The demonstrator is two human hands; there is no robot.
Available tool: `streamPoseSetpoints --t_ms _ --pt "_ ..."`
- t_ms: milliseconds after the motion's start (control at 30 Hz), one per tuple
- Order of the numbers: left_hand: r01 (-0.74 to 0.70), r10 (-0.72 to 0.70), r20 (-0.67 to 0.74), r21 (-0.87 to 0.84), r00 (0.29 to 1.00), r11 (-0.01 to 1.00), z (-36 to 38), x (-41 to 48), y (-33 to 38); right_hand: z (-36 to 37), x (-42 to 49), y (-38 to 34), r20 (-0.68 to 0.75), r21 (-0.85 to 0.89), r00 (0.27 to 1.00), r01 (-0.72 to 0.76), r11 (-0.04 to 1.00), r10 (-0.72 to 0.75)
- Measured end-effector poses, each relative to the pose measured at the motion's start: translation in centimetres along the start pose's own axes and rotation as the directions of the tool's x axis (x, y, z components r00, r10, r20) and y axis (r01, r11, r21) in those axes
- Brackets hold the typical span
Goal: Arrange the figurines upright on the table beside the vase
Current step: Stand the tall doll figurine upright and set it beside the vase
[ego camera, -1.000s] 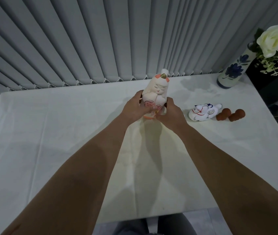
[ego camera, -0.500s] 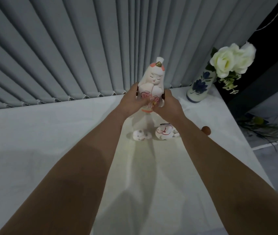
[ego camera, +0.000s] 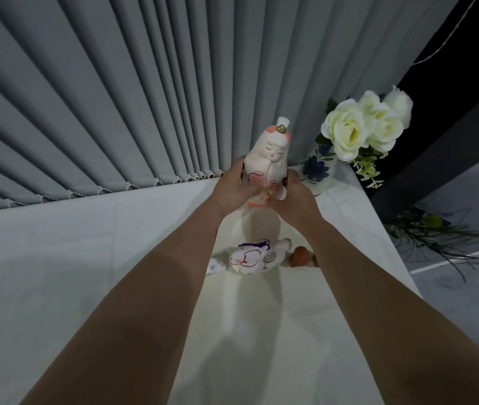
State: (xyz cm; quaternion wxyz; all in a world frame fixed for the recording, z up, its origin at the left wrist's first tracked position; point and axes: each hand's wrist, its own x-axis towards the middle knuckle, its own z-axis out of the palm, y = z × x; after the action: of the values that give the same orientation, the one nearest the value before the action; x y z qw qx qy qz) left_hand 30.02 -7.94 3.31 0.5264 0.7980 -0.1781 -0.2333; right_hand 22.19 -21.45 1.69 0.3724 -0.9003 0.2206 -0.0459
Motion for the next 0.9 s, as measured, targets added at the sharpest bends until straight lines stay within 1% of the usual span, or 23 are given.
streamPoseSetpoints --t_ms 67,233,333,567,667,800,900 --pt "-0.014 0.015 -0.028 0.037 0.999 0.999 0.2 0.6 0.1 0.0 0.5 0.3 -0.013 -0.01 1.0 0.014 1.0 -0.015" --pt "-0.009 0.049 -0.161 0.239 0.986 0.971 0.2 2.5 0.4 0.1 2.3 0.2 -0.045 -0.042 0.999 0.022 0.999 -0.024" --pt "0.012 0.052 -0.212 0.292 0.976 0.956 0.4 3.1 0.6 -0.1 3.2 0.3 -0.045 -0.046 0.999 0.012 0.999 -0.014" --pt "0.059 0.028 -0.25 0.331 0.968 0.942 0.9 3.5 1.2 -0.5 4.2 0.3 0.016 -0.009 0.999 -0.034 0.999 0.034" --pt "0.082 0.007 -0.259 0.332 0.966 0.94 1.1 3.2 1.2 -0.6 3.6 0.5 -0.001 -0.05 1.0 0.002 0.999 -0.002" --pt "0.078 0.006 -0.254 0.321 0.967 0.944 1.6 1.4 0.9 -1.4 1.5 1.5 0.012 -0.038 0.999 0.044 0.998 -0.044" --pt "0.133 -0.047 -0.285 0.291 0.957 0.947 2.4 -0.5 0.7 -2.6 -0.5 2.6 -0.01 0.008 1.0 -0.015 1.0 0.015"
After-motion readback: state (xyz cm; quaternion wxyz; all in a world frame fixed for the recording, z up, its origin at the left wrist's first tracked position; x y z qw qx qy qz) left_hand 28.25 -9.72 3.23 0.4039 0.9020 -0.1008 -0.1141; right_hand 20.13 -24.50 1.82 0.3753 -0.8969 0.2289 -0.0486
